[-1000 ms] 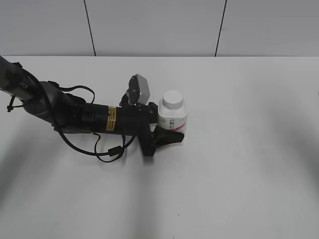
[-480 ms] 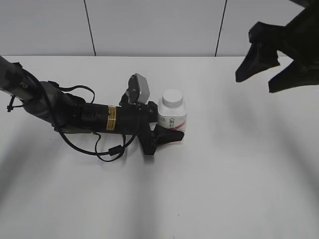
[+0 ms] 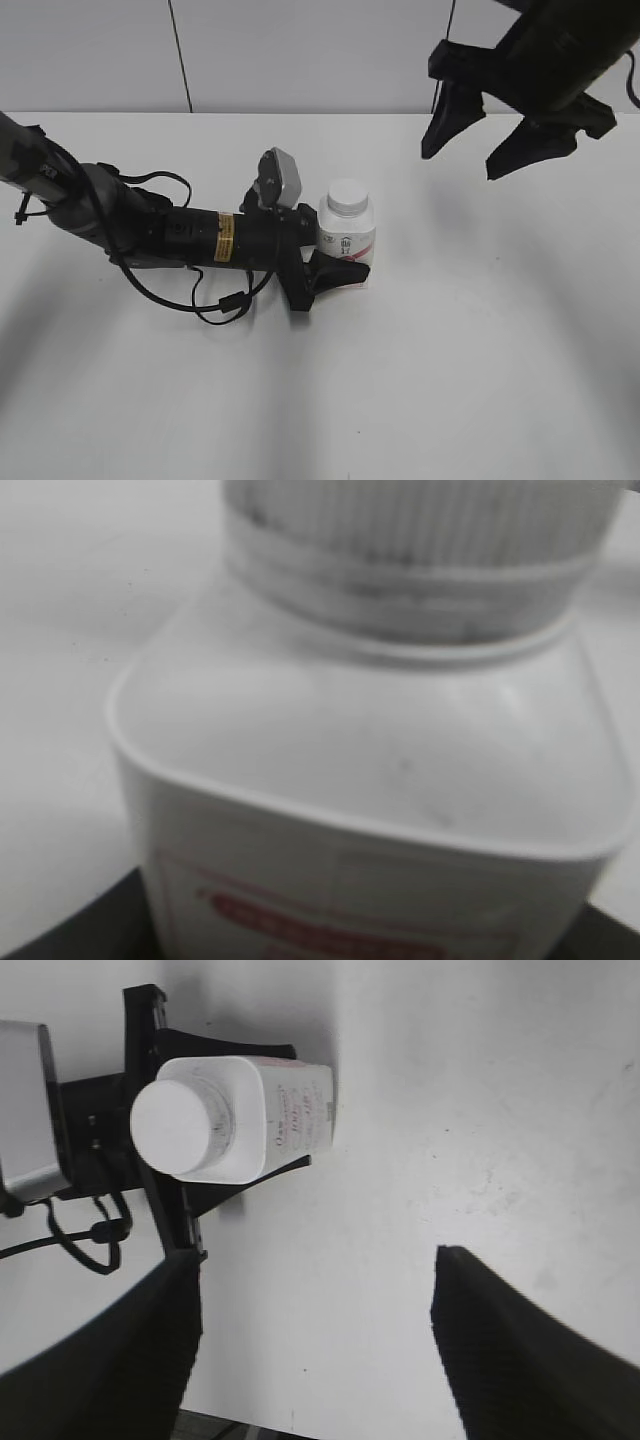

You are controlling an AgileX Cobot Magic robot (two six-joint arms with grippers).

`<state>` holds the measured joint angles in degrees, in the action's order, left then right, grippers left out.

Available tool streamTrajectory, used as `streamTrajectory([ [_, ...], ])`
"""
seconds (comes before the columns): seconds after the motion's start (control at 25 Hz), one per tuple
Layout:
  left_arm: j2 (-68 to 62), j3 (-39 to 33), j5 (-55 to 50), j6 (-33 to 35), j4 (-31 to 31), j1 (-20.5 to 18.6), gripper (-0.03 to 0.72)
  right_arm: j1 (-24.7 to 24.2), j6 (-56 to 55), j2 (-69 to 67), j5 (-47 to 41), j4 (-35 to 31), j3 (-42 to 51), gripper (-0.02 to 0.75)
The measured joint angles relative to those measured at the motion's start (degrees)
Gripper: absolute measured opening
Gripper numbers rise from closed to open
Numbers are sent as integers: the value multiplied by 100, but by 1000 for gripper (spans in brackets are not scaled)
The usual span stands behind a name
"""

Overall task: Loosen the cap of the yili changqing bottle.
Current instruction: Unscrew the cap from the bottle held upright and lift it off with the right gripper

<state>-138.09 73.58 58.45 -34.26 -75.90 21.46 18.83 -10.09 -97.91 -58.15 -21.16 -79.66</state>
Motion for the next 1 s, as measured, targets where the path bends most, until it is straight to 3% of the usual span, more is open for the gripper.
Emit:
streamTrajectory([
  [0.16, 0, 0, -17, 0, 0, 5, 428, 336, -623, -529, -525, 631, -734, 565],
  [0.4, 0, 0, -54, 0, 11, 6, 427, 784, -961, -1185, -994, 862, -1675, 565],
  [1.0, 0, 11, -66, 0, 24, 15, 426, 1215, -1183, -2061, -916, 973, -2226, 565],
])
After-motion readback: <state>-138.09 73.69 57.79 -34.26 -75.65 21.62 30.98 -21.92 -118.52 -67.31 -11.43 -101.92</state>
